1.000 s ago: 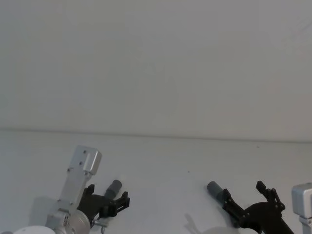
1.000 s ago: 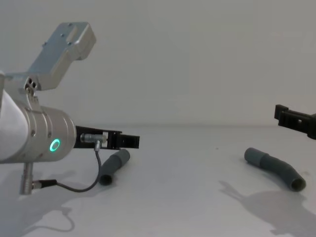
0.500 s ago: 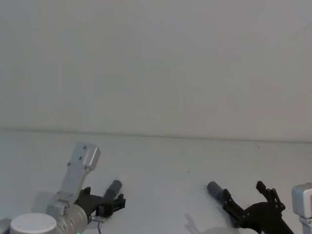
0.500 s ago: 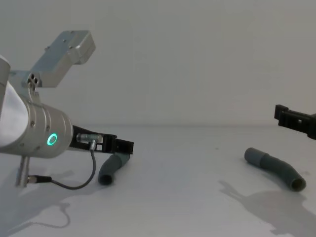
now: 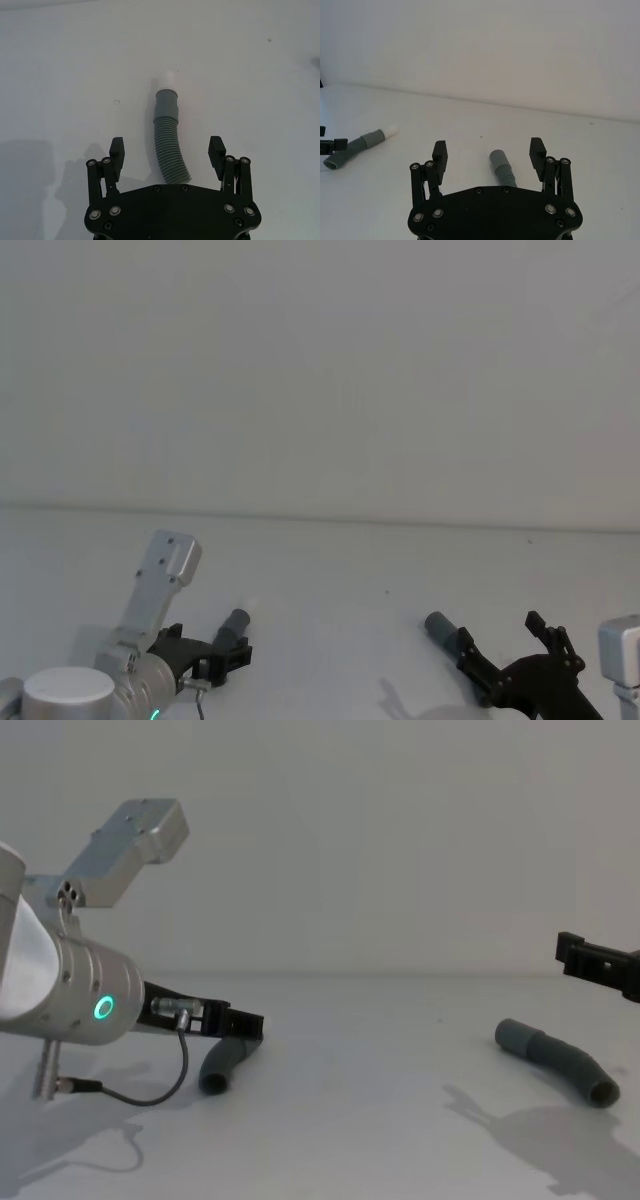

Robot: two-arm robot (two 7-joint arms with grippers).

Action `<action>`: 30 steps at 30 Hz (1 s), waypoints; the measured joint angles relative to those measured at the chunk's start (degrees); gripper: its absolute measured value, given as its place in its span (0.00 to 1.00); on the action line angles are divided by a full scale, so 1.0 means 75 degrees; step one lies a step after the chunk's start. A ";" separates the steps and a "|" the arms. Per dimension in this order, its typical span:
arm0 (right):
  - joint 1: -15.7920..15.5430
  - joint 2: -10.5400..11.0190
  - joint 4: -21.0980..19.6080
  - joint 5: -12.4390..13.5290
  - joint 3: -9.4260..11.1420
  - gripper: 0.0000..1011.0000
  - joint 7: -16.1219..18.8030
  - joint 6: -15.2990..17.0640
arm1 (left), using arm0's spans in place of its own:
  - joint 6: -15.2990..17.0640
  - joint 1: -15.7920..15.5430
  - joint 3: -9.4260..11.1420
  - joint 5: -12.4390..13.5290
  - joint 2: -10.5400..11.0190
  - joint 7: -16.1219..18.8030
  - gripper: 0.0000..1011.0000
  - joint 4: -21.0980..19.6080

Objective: Use both hands to pick up one end of the pipe from the table, align the ends, and insert them.

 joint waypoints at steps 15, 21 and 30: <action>0.0000 0.0000 0.0000 0.0000 0.0000 0.99 0.0000 0.0000 | -0.0022 -0.0569 0.0128 0.0109 -0.0015 -0.0409 0.99 0.0807; 0.0000 0.0000 0.0000 0.0000 0.0000 0.99 0.0000 0.0000 | -0.0042 -0.0878 0.0225 0.0186 -0.0011 -0.0613 0.99 0.1200; 0.0000 0.0000 0.0000 0.0000 0.0000 0.99 0.0000 0.0000 | -0.0133 -0.1229 0.0299 0.0250 -0.0066 -0.0833 0.99 0.1718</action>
